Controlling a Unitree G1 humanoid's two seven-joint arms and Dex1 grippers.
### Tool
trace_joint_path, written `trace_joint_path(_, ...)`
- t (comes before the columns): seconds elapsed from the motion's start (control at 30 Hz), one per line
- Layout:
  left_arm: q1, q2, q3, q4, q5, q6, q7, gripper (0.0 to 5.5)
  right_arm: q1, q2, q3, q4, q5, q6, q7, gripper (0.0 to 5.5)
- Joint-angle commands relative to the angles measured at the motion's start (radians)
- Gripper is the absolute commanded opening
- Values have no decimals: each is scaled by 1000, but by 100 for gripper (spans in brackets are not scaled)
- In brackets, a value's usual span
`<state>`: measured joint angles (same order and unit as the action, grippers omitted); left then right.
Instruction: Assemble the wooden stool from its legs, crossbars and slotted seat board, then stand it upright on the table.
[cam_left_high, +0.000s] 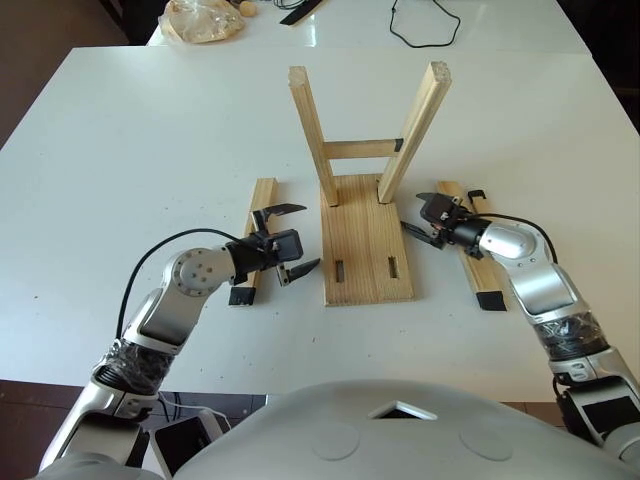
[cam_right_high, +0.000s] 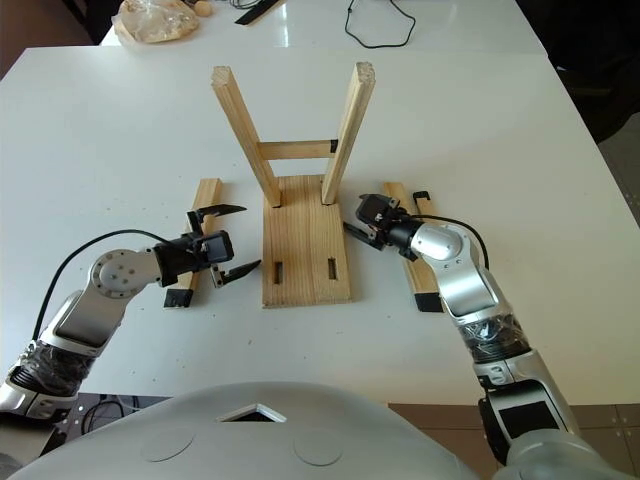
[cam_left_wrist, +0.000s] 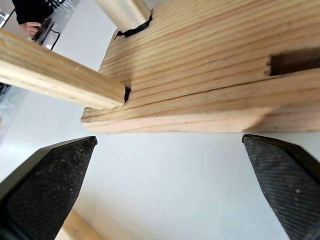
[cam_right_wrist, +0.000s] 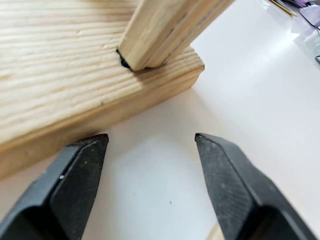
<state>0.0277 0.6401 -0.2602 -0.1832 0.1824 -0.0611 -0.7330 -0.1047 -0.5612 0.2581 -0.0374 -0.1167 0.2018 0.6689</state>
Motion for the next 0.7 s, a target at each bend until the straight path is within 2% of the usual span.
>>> trace_joint_path(0.03,33,-5,36,-13,4,28,45,540,41,-14,-53,-74,53,25,21,320)
trace_joint_path(0.17,87,24,111,-42,-11,43,69,540,76,-45,-223,-169,151,106,5,320)
trace_joint_path(0.3,184,-10,195,-107,-48,84,127,540,42,-52,-384,-120,201,147,-60,320)
trace_joint_path(0.5,259,-83,131,-176,-10,110,186,540,146,-105,-416,-55,213,207,-23,320)
trace_joint_path(0.7,290,-108,144,-192,-27,136,210,540,202,-83,-437,-105,281,342,-26,320)
